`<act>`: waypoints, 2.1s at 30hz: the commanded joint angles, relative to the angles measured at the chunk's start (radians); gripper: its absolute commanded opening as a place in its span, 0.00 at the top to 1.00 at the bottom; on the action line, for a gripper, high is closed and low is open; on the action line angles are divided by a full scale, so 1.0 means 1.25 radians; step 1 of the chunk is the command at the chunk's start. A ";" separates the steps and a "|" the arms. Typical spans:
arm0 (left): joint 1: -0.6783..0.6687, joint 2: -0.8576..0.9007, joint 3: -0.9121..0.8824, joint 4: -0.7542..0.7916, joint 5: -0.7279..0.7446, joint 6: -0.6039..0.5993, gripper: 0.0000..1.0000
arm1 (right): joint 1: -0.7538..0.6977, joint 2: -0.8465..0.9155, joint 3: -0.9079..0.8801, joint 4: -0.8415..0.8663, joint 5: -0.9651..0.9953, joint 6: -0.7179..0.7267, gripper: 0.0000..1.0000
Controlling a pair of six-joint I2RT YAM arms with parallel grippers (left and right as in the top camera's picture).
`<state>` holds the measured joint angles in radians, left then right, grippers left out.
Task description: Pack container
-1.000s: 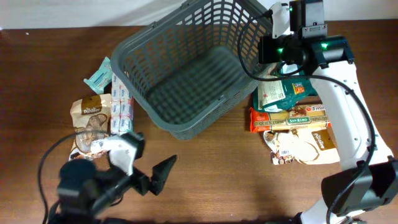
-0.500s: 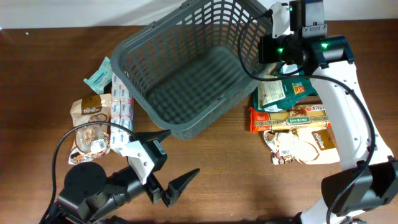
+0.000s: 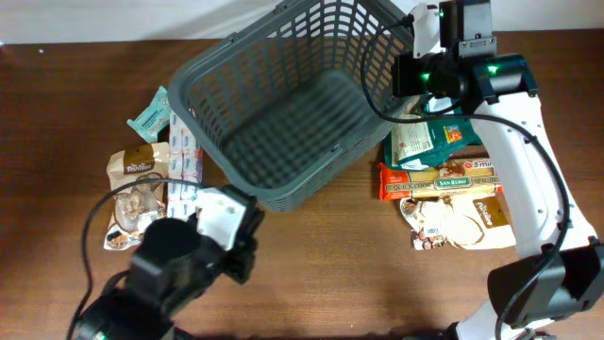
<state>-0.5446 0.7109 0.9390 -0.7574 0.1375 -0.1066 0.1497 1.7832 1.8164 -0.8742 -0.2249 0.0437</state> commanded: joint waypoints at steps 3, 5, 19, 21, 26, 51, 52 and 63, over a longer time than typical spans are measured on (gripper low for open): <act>-0.164 0.085 0.006 -0.001 -0.229 -0.086 0.98 | 0.000 -0.006 0.005 -0.020 0.022 -0.005 0.96; -0.256 0.101 0.006 0.000 -0.340 -0.123 0.98 | 0.000 -0.006 0.010 -0.023 0.022 -0.005 0.96; -0.421 0.375 0.006 -0.009 -0.770 -0.271 0.98 | 0.000 -0.006 0.023 -0.037 0.022 -0.005 0.97; -0.421 0.401 0.006 -0.008 -0.809 -0.309 0.98 | 0.000 -0.006 0.023 -0.044 0.022 -0.006 0.97; -0.421 0.399 0.006 -0.008 -0.851 -0.319 0.98 | 0.000 -0.007 0.023 -0.060 0.022 -0.009 0.97; -0.118 0.415 0.006 0.176 -0.894 -0.241 0.98 | 0.063 -0.036 0.025 -0.222 0.067 -0.008 0.97; -0.107 0.417 0.006 0.190 -0.882 -0.233 0.98 | 0.071 -0.036 0.025 -0.227 0.067 -0.008 0.96; -0.045 0.419 0.006 0.258 -0.854 -0.182 0.98 | 0.122 -0.037 0.027 -0.271 0.085 -0.002 0.96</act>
<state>-0.6189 1.2285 0.9390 -0.4431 -0.9565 -0.3656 0.2867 1.7485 1.8515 -1.1973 -0.1436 0.0429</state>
